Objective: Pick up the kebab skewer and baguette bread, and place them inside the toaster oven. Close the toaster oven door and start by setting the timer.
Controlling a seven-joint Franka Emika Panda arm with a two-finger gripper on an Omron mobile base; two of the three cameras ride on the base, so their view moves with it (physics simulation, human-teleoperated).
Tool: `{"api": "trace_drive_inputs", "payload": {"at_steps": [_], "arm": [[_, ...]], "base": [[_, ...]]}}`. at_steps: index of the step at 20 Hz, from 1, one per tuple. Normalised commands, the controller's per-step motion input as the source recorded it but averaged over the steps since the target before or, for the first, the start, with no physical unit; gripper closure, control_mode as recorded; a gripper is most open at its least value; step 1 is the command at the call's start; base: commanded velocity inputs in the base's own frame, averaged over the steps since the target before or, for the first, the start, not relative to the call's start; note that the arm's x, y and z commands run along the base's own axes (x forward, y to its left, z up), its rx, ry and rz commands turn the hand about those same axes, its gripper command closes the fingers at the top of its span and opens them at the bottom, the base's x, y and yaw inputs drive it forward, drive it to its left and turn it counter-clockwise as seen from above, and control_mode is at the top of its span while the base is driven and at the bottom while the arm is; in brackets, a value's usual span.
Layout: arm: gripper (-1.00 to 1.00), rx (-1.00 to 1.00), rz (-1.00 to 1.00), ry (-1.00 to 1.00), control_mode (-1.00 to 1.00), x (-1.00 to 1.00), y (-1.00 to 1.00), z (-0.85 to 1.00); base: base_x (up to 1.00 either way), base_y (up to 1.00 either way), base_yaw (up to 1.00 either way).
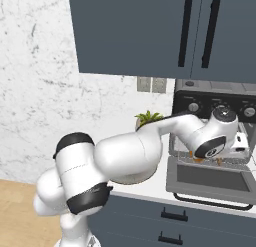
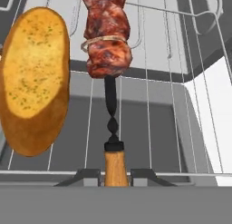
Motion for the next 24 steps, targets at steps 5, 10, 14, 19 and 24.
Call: {"api": "trace_drive_inputs", "payload": {"at_steps": [5,10,14,19,24], "arm": [[1.00,0.00,0.00,0.00,-1.00,0.03,-0.02,-0.18],[1.00,0.00,0.00,0.00,-1.00,0.04,-0.22,-0.27],[1.00,0.00,0.00,0.00,-1.00,0.07,-0.02,-0.37],[1.00,-0.03,0.00,0.02,-1.00,0.09,-0.10,-0.29],[1.00,-0.05,0.00,0.00,-1.00,0.13,-0.24,-0.01]], "base": [[0.00,0.00,0.00],[0.00,0.00,0.00],[0.00,0.00,0.00],[0.00,0.00,0.00],[0.00,0.00,0.00]]}}
